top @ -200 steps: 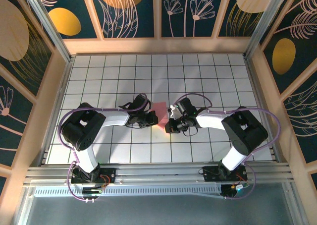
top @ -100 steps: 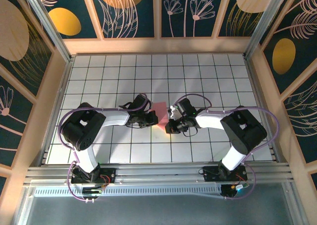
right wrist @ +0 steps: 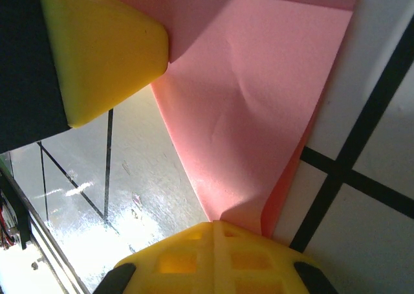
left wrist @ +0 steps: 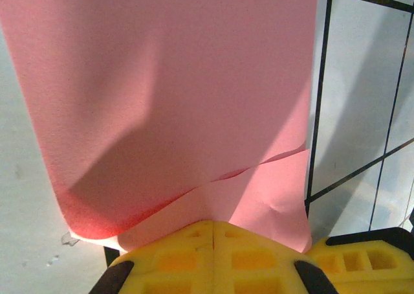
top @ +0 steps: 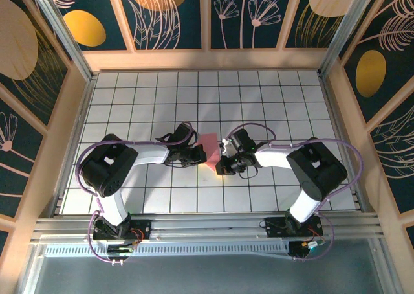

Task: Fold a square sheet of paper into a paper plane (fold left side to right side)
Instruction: Third fold the triangle at the center of the table.

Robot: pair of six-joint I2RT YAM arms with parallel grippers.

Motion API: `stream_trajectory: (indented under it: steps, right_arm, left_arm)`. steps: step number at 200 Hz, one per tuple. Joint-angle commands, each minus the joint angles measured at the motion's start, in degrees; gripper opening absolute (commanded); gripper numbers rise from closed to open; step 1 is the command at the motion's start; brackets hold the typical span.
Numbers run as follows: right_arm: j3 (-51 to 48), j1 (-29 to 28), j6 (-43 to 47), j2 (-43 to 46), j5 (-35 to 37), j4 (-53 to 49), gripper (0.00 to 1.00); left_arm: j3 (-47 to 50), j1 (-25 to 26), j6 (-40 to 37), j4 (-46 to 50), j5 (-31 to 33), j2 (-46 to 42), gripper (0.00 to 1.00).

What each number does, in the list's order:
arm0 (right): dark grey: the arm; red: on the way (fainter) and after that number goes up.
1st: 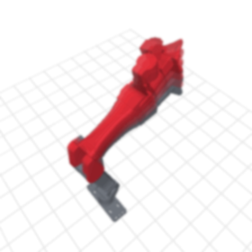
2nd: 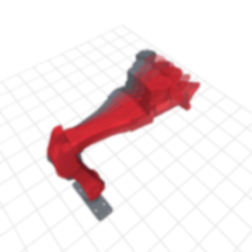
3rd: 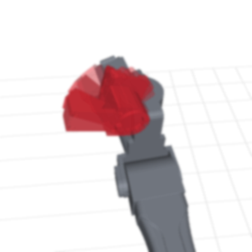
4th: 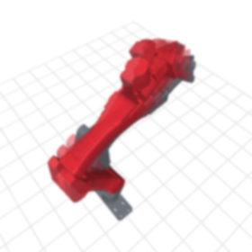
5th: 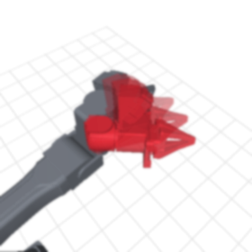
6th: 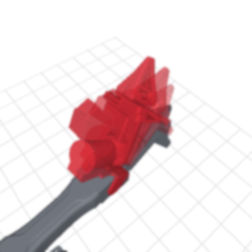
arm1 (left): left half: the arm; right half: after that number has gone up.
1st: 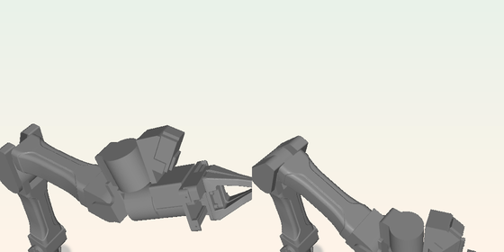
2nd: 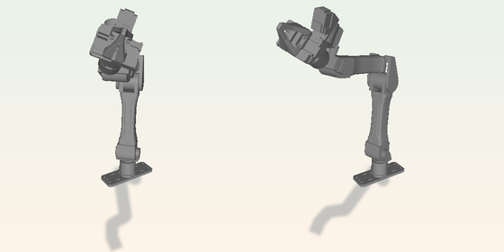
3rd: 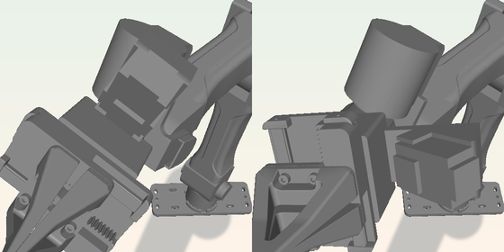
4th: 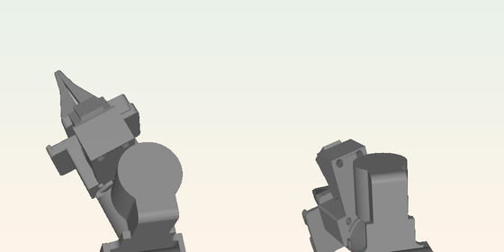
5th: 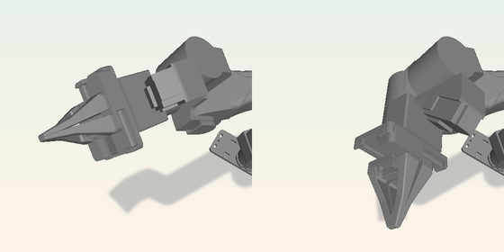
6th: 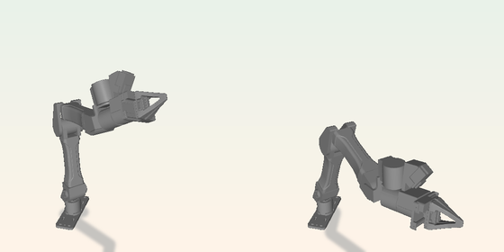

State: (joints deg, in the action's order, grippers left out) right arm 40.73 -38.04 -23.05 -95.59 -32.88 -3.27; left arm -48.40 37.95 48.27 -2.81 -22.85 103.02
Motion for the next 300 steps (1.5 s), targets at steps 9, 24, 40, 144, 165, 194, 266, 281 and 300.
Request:
stream_trajectory:
  steps: [9,24,40,144,165,194,266,281,300]
  right_arm:
    - [-1.61,-0.63,-0.01,-1.97,0.87,-2.68,0.0]
    - [-1.62,-0.59,-0.2,-2.37,1.48,-3.7,0.0]
    - [-1.53,-0.59,-0.5,-2.68,2.5,-4.74,0.0]
    - [-1.35,-0.5,-2.09,-4.16,6.59,-7.15,0.0]
    - [-1.27,-0.5,-2.18,-4.22,6.86,-7.28,0.0]
    - [-1.03,-0.5,-2.09,-4.45,7.13,-7.62,0.0]
    - [-0.52,-0.54,-1.39,-4.88,7.83,-9.42,0.0]
    - [-0.33,-0.54,-1.21,-5.18,7.83,-9.82,0.0]
    - [-0.23,-0.62,-1.12,-5.5,7.75,-10.09,0.0]
  left_arm:
    - [0.39,0.08,-0.25,3.84,4.91,2.43,0.0]
    - [-0.03,0.1,-0.34,2.72,4.59,0.99,0.01]
    - [-0.16,0.06,-0.84,1.47,4.48,-1.71,0.03]
    - [5.14,4.3,4.74,-10.77,-3.09,-5.22,0.02]
    - [3.84,4.32,4.9,-11.07,-4.18,-2.36,0.02]
    - [3.06,4.4,4.52,-10.91,-3.91,-0.81,0.02]
    - [1.58,4.36,3.96,-5.18,1.11,1.7,0.0]
    - [1.09,4.29,3.54,-3.41,2.55,2.03,0.0]
    - [0.94,4.17,3.25,-2.42,3.76,2.15,0.0]
